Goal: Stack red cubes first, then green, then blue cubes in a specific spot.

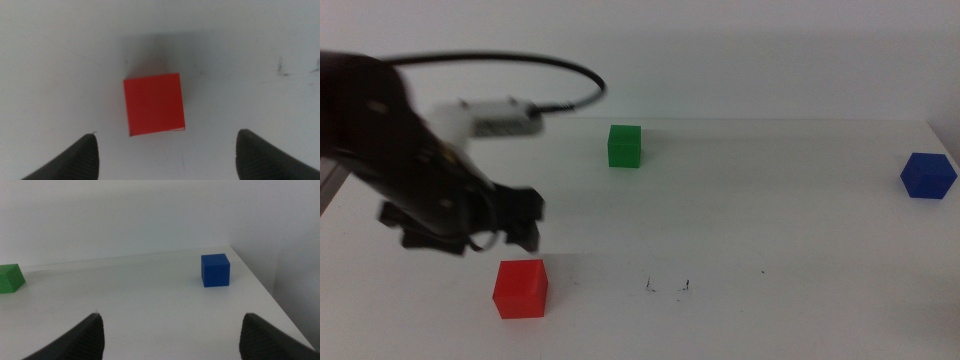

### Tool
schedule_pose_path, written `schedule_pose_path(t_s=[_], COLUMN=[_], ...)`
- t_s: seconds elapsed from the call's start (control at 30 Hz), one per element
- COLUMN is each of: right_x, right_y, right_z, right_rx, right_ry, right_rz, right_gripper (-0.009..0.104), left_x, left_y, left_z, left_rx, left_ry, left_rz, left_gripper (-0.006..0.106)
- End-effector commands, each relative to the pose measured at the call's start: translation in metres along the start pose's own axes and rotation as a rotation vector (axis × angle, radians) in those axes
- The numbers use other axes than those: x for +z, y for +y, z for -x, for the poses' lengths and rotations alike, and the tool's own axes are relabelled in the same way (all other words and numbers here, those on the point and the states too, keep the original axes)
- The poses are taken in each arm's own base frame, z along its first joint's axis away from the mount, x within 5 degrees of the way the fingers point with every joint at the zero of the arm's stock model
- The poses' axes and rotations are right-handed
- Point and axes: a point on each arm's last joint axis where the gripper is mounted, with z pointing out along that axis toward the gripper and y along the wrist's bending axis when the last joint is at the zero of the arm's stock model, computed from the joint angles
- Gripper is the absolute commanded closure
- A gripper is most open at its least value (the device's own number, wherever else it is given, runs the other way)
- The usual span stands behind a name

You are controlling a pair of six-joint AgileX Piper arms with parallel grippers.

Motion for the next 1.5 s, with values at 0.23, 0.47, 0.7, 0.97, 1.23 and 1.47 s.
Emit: schedule_pose_path(t_s=[0.23, 0.47, 0.7, 0.97, 1.23, 1.47], right_x=[0.0, 0.0, 0.0, 0.0, 0.0, 0.0], right_y=[0.0, 0.0, 0.0, 0.0, 0.0, 0.0], right_z=[0.0, 0.0, 0.0, 0.0, 0.0, 0.0], right_rx=[-0.012, -0.012, -0.012, -0.012, -0.012, -0.012], right_ry=[-0.013, -0.013, -0.013, -0.013, -0.013, -0.013], right_rz=[-0.006, -0.006, -0.006, -0.006, -0.006, -0.006], right_gripper=[0.002, 0.002, 0.002, 0.002, 0.002, 0.002], left_x=[0.062, 0.096, 0.116, 0.102, 0.084, 0.106], left_y=[-0.005, -0.004, -0.001, -0.025, -0.14, -0.173], left_z=[0.012, 0.016, 0.013, 0.015, 0.036, 0.058], left_rx=[-0.036, -0.042, -0.07, -0.133, -0.014, -0.001], left_ry=[0.101, 0.126, 0.177, 0.189, 0.062, 0.116], left_rz=[0.046, 0.057, 0.078, 0.033, 0.047, 0.073], left_gripper=[0.007, 0.007, 0.025, 0.086, 0.102, 0.102])
